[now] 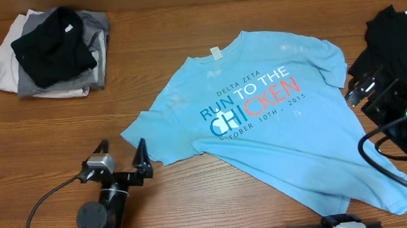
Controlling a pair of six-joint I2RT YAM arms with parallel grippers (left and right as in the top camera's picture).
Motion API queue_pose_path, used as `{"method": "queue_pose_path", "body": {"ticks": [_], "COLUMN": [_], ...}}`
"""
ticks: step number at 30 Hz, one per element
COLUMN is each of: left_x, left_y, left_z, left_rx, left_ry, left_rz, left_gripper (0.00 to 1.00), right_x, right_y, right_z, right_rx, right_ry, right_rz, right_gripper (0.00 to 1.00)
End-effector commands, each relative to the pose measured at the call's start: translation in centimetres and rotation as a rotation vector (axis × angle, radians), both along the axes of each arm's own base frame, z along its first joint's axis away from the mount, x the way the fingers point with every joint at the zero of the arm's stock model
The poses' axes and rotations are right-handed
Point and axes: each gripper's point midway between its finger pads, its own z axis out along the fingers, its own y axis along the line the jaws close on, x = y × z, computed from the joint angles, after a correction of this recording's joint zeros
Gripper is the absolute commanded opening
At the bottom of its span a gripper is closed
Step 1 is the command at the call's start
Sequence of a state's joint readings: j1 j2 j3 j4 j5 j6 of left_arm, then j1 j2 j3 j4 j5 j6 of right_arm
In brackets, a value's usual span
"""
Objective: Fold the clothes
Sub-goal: 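Grasp the T-shirt's left hem corner with the left gripper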
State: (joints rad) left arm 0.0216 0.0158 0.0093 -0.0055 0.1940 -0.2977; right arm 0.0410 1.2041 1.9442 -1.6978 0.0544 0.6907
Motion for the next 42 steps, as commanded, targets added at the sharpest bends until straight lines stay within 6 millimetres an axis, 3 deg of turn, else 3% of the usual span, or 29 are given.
{"method": "queue_pose_path", "body": {"ticks": [1,7,10,15,18,26,29,36,42], "left_x": [-1.4,-2.1,-1.3,0.3,1.9,4.1,4.6,4.9,5.2], "left_y": [-3.3,-3.2,-3.1,-3.0,-3.0,-2.7,-0.3,1.3,1.3], "left_z": [3.2,9.8,10.3,7.3,5.0,-5.5,-8.4,-11.9,-14.3], "left_rx": [-0.025,0.091,0.117,0.187,0.188,0.099,0.087,0.146,0.215], "left_ry": [-0.057,-0.031,0.174,0.576,0.689,1.109,1.234,1.338,1.391], "left_rz": [-0.201,-0.194,-0.204,-0.268,-0.291,-0.311,-0.131,-0.044,-0.049], "left_gripper": [1.0,1.0,1.0,1.0,1.0,1.0,1.0,1.0,1.0], "right_x": [0.3,0.6,0.3,-0.4,-0.8,-0.8,-0.8,-0.4,0.2], "right_y": [1.8,2.1,3.3,4.1,4.0,3.7,3.4,3.1,3.1], "right_z": [-1.0,-3.6,-4.9,-5.2,-4.9,-4.9,-5.0,-5.1,-5.7], "right_rx": [0.009,0.023,0.098,0.146,0.14,0.116,0.104,0.089,0.09], "right_ry": [0.036,0.124,0.176,0.184,0.17,0.165,0.165,0.169,0.197], "right_rz": [0.158,0.166,0.189,0.199,0.201,0.201,0.193,0.182,0.181], "right_gripper": [1.0,1.0,1.0,1.0,1.0,1.0,1.0,1.0,1.0]}}
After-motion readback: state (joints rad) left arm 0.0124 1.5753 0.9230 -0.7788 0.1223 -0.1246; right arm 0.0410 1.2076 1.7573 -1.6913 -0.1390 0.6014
